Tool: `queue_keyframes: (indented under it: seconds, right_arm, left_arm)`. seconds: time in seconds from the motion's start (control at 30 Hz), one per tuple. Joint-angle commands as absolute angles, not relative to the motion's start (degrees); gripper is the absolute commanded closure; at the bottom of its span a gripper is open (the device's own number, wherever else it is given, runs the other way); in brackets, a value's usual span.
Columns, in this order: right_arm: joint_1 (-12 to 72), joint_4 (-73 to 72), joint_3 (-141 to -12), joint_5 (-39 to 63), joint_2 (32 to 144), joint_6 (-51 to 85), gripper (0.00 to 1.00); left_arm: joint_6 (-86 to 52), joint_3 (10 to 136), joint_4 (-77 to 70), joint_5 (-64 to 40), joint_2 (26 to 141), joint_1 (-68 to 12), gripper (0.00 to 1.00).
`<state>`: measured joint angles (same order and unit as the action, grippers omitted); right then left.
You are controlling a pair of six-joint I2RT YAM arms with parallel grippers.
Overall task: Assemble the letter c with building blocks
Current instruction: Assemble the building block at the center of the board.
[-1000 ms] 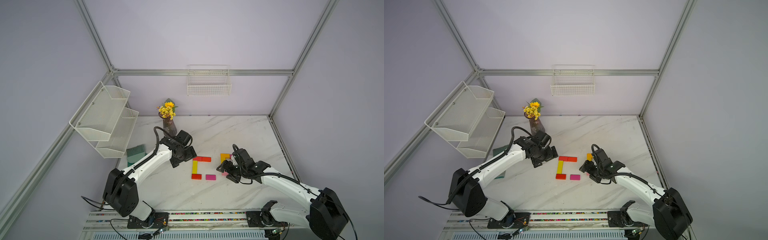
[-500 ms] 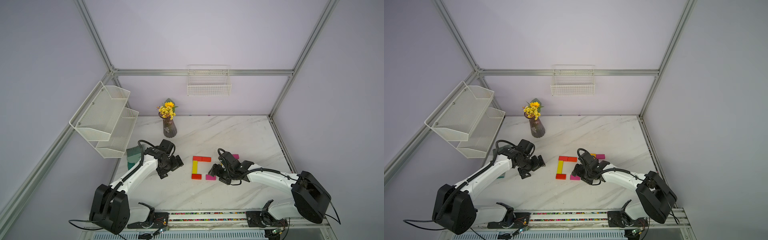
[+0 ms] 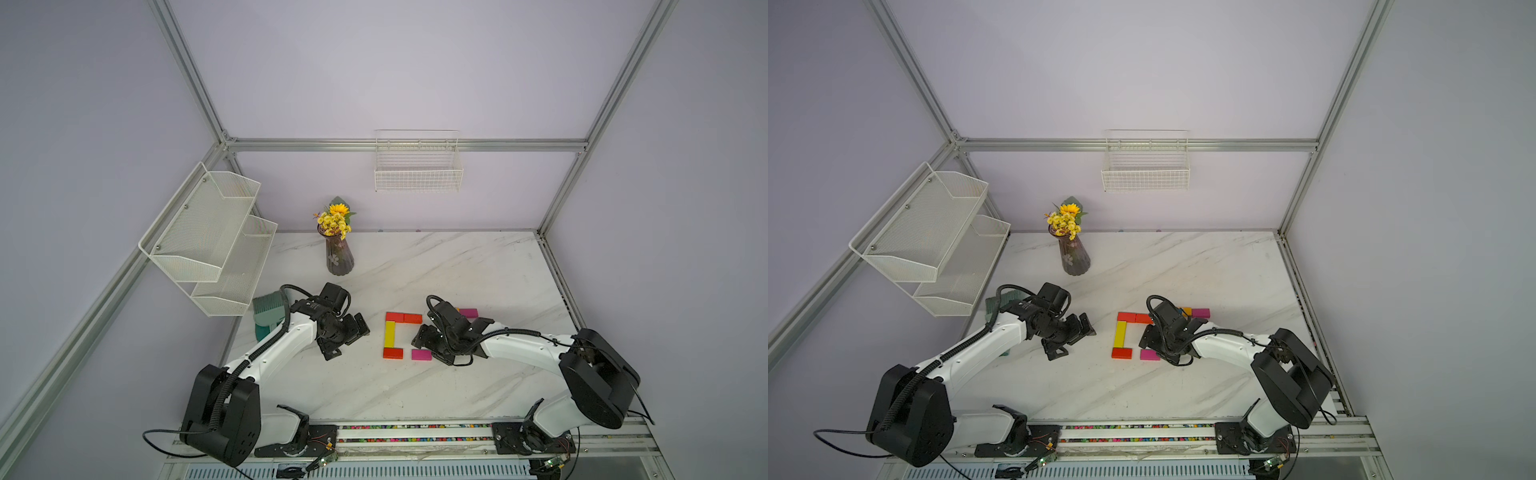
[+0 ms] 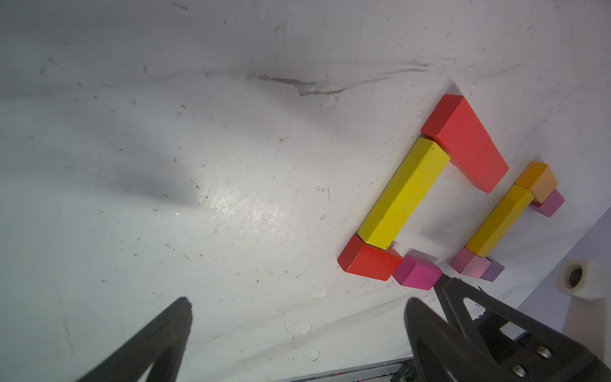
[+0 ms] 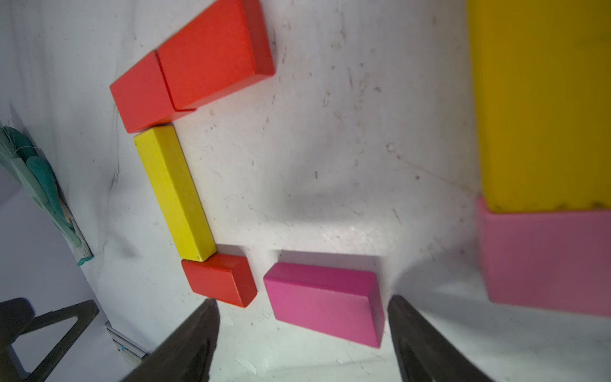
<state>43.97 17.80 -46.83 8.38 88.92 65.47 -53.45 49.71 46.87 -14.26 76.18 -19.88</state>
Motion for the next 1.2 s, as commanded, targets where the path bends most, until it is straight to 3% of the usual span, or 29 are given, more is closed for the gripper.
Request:
queue_keyframes:
  seconds: [0.0,1.17]
  right_arm:
    - [44.79,16.25,-48.66,7.29,90.38,66.45,0.18]
    - [45.88,16.09,-47.63,8.44,91.0,67.32,0.18]
  left_arm:
    - [-54.05,49.48,43.8,-16.46,76.46,-19.25,0.0]
    - [-55.99,48.34,40.51,-17.78,77.59,-19.25,0.0]
